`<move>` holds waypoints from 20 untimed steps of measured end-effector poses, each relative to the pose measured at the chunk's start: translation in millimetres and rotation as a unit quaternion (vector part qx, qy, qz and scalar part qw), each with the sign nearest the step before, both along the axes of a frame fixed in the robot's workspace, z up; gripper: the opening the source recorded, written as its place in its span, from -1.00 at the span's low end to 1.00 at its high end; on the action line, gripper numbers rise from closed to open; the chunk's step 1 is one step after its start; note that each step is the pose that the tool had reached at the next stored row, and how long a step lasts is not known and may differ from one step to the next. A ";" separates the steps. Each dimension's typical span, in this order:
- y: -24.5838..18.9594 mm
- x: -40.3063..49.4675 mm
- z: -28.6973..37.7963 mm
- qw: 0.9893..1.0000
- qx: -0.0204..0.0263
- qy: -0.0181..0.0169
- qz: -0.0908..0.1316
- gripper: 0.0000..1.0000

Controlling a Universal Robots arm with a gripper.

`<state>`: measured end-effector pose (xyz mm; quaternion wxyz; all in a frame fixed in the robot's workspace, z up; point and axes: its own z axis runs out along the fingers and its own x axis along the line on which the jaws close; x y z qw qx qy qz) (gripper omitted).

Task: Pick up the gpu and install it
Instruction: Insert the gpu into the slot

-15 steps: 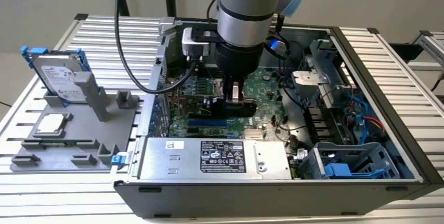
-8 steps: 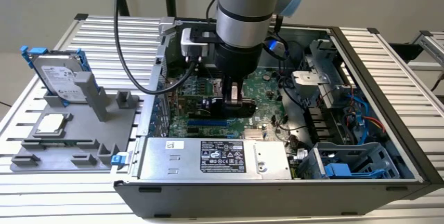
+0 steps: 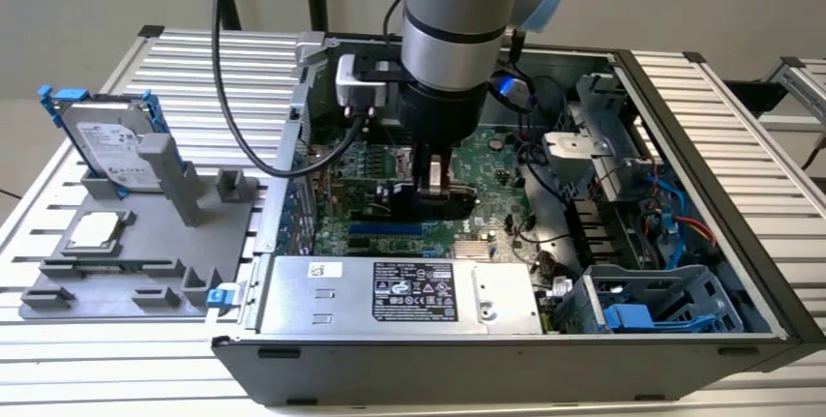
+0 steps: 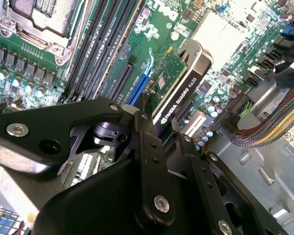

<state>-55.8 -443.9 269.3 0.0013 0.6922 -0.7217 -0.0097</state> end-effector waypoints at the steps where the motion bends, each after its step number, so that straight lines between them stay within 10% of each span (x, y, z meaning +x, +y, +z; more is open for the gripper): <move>1: 0.0 -0.1 -0.2 1.000 0.000 0.000 0.000 -1.00; 20: 0.0 -6.1 -7.0 1.000 0.000 0.000 0.000 -1.00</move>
